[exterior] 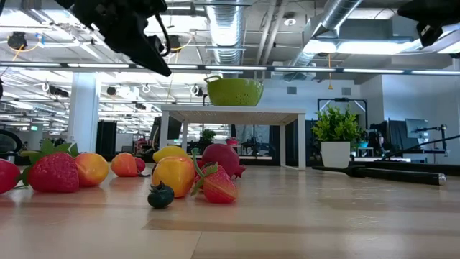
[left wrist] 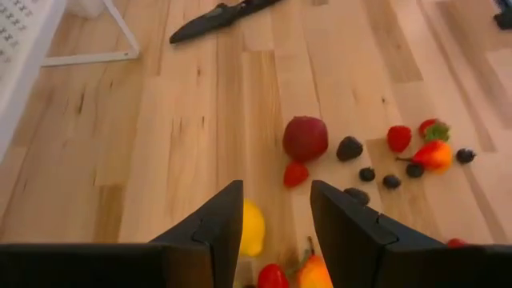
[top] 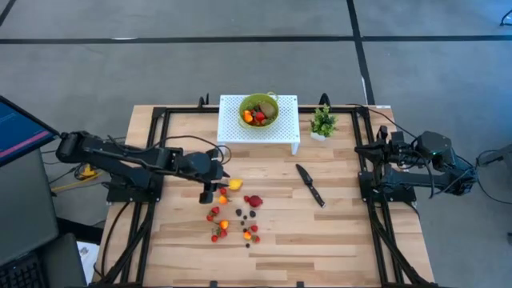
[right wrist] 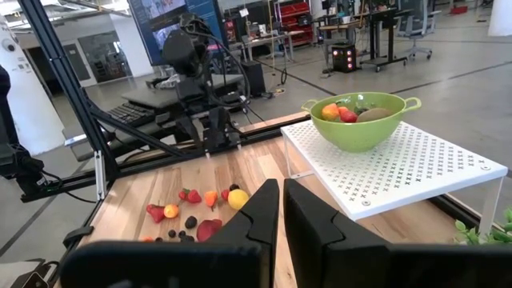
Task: Pick & Place Fruit
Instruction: Put the black cherry into the green strainer bowl
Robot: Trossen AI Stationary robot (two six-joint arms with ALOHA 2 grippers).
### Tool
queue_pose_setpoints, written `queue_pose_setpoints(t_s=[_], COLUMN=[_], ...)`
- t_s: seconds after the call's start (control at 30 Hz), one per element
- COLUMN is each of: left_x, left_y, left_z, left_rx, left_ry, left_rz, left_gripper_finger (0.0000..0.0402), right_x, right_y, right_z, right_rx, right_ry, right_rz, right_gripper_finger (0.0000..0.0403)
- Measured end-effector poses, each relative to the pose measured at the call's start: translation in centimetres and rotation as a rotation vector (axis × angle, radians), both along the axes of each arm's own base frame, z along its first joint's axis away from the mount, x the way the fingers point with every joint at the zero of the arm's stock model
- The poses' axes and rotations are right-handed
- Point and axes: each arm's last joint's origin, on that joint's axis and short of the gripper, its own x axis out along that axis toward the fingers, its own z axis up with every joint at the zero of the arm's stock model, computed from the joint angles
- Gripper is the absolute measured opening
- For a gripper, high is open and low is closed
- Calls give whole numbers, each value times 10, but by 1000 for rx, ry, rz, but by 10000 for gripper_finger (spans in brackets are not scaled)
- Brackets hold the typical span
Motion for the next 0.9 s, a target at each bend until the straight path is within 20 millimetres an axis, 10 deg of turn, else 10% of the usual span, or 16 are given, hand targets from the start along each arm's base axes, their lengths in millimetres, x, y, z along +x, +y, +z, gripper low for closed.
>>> queue_pose_setpoints(t_s=[0.9], left_x=[-1], left_y=[19], left_z=[-84], left_rx=[41], left_ry=[419], left_rz=[52], left_gripper_finger=[182], right_x=[0], right_y=[0], right_z=[0], right_rx=[0], right_ry=[0], right_rz=[0], right_gripper_finger=[17])
